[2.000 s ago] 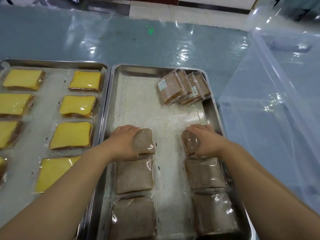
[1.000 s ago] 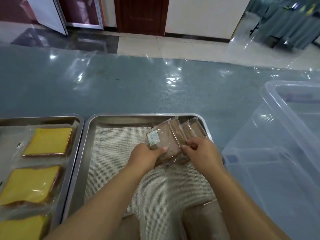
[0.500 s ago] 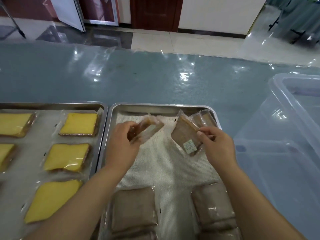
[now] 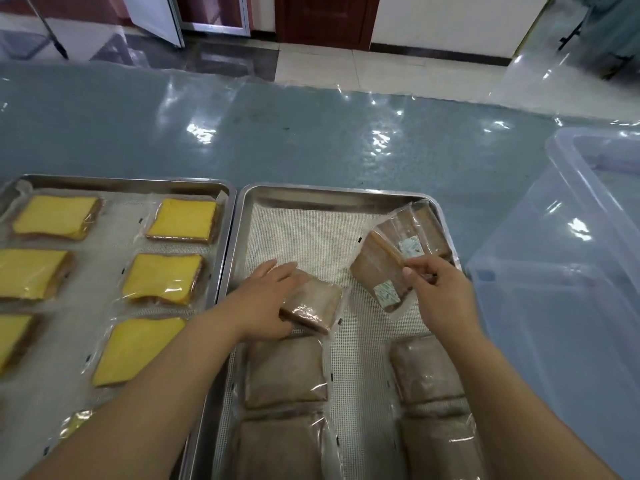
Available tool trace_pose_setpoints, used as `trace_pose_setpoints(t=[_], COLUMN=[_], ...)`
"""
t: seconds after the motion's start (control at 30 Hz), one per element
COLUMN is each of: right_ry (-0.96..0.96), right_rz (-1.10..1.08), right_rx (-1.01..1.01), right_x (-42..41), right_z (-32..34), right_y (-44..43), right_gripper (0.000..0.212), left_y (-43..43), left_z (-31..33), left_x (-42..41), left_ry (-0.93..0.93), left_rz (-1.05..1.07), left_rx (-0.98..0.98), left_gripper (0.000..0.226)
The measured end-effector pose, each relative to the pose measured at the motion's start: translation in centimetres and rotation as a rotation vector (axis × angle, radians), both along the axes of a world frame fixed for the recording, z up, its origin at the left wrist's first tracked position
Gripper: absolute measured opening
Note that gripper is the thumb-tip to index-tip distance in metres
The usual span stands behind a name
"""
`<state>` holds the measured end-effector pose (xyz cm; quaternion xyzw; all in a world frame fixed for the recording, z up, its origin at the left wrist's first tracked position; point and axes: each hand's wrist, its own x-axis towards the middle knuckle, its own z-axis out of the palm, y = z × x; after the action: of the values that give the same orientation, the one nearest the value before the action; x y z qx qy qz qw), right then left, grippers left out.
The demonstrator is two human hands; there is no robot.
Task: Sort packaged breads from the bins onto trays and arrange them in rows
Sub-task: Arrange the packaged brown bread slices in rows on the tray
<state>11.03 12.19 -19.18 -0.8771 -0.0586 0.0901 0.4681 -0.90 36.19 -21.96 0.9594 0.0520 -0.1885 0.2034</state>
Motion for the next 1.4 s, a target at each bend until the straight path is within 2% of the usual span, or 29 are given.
trace_pose_setpoints(t=[0.07,0.2,0.33,0.5,0.77,0.93,1.1,1.17,1.3,1.4], right_ry=[0.006,0.001,-0.017,-0.001,0.022,0.003,-0.084,-0.123,-0.334,-0.189], right_rz=[-0.004,0.003,0.006,0.001,-0.020,-0.020,0.037,0.090,0.236,0.437], right_rx=[0.008,0.017,0.003,0.001,-0.007,0.004,0.011,0.008,-0.069,-0.173], right_x=[-0.1,-0.6,-0.7,-0.6,-0.6,-0.7,0.4,1.0,2.2,3.0], right_z=[-0.1,-0.1,0.0,0.0,-0.8,-0.4,1.5,2.0,2.1,0.5], right_y=[0.0,0.0,0.1,0.2,-0.2,0.2,3.2,5.3,9.4,10.6], right_gripper=[0.011,0.015,0.016,0.015,0.014,0.012,0.019,0.019,0.014,0.019], left_y=[0.1,0.1,-0.2,0.0,0.0,0.6,1.4,2.1,3.7,4.2], left_z=[0.1,0.2,0.1,0.1,-0.5,0.1,0.2,0.0,-1.0,-0.8], left_x=[0.5,0.8,0.8,0.3,-0.1,-0.3,-0.8,-0.9,-0.9,-0.8], left_ry=[0.054,-0.008,0.029,-0.030,-0.126,-0.089,-0.312,-0.376,-0.486,-0.582], left_rz=[-0.022,0.013,0.110,0.171,0.174,0.225,0.405,0.470,0.478,0.470], left_rx=[0.012,0.045,0.092,0.163,0.253,0.230,0.238,0.243,0.360,0.436], left_gripper=[0.087,0.085,0.101,0.088,0.095,0.106,0.060,0.050,0.049,0.055])
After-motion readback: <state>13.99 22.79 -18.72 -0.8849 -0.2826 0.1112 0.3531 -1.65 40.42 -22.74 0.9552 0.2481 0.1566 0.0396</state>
